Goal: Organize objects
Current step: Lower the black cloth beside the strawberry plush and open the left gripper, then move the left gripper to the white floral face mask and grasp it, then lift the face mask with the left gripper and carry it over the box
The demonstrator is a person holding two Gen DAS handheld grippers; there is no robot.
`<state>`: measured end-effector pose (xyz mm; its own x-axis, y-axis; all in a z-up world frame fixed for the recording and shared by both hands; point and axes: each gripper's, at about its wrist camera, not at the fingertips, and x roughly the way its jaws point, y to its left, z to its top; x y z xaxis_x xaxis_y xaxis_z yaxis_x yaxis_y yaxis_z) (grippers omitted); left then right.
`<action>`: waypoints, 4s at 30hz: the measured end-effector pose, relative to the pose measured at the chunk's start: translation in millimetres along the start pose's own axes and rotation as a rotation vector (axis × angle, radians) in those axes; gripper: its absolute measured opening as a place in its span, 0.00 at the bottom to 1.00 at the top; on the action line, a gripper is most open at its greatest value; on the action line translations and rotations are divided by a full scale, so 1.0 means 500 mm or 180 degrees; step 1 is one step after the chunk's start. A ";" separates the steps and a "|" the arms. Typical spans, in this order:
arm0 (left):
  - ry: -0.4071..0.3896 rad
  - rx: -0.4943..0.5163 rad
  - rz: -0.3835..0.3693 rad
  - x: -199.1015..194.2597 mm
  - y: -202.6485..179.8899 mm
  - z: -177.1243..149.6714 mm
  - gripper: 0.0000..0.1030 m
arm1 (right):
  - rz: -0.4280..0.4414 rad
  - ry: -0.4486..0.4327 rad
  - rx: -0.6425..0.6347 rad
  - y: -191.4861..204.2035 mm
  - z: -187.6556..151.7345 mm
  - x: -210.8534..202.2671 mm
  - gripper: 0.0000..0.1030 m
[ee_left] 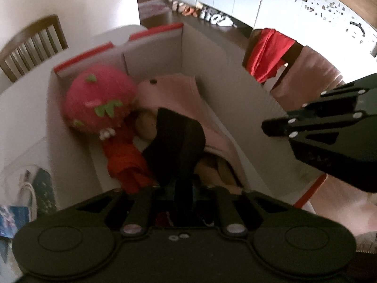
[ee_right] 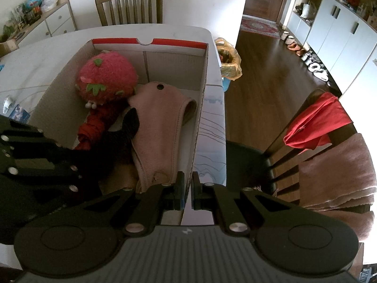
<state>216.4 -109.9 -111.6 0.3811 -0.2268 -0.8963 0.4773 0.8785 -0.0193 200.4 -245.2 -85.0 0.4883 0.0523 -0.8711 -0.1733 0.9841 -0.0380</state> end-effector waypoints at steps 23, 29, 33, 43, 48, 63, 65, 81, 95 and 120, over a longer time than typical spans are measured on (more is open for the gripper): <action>-0.0083 -0.0108 -0.0017 -0.021 0.004 -0.003 0.61 | 0.0007 0.0008 0.0029 0.003 -0.001 0.007 0.04; -0.0233 -0.0126 0.0010 -0.055 0.004 -0.002 0.67 | 0.0005 0.0005 0.0023 0.003 -0.002 0.004 0.04; -0.0349 -0.0144 0.0022 -0.079 0.006 -0.003 0.76 | 0.0002 0.0004 0.0021 0.003 -0.002 0.004 0.04; -0.0582 -0.0304 0.0005 -0.122 0.023 -0.016 0.98 | 0.0006 0.0007 0.0025 0.003 -0.002 0.003 0.04; -0.0654 -0.0440 0.0042 -0.139 0.038 -0.025 0.98 | 0.0007 0.0007 0.0026 0.003 -0.002 0.004 0.04; -0.0767 -0.0997 0.0535 -0.221 0.157 -0.133 0.99 | -0.0001 0.0012 0.0019 0.002 -0.009 0.002 0.04; -0.0734 -0.1104 0.0639 -0.229 0.182 -0.156 0.99 | -0.0004 0.0016 0.0022 0.002 -0.009 0.002 0.04; -0.0236 -0.2252 0.1317 -0.220 0.337 -0.375 0.99 | -0.0031 0.0022 0.0022 -0.001 -0.010 -0.006 0.05; -0.0003 -0.2851 0.1341 -0.159 0.371 -0.436 0.97 | -0.0066 0.0037 0.0001 0.002 -0.009 -0.007 0.05; 0.0007 -0.2691 0.1197 -0.157 0.345 -0.445 0.12 | -0.0068 0.0041 0.0005 0.004 -0.007 -0.006 0.05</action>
<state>92.8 153.2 -143.2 0.3919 0.1357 -0.9100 -0.4145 0.9090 -0.0429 195.5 -243.8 -84.4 0.4808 0.0290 -0.8764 -0.1615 0.9853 -0.0560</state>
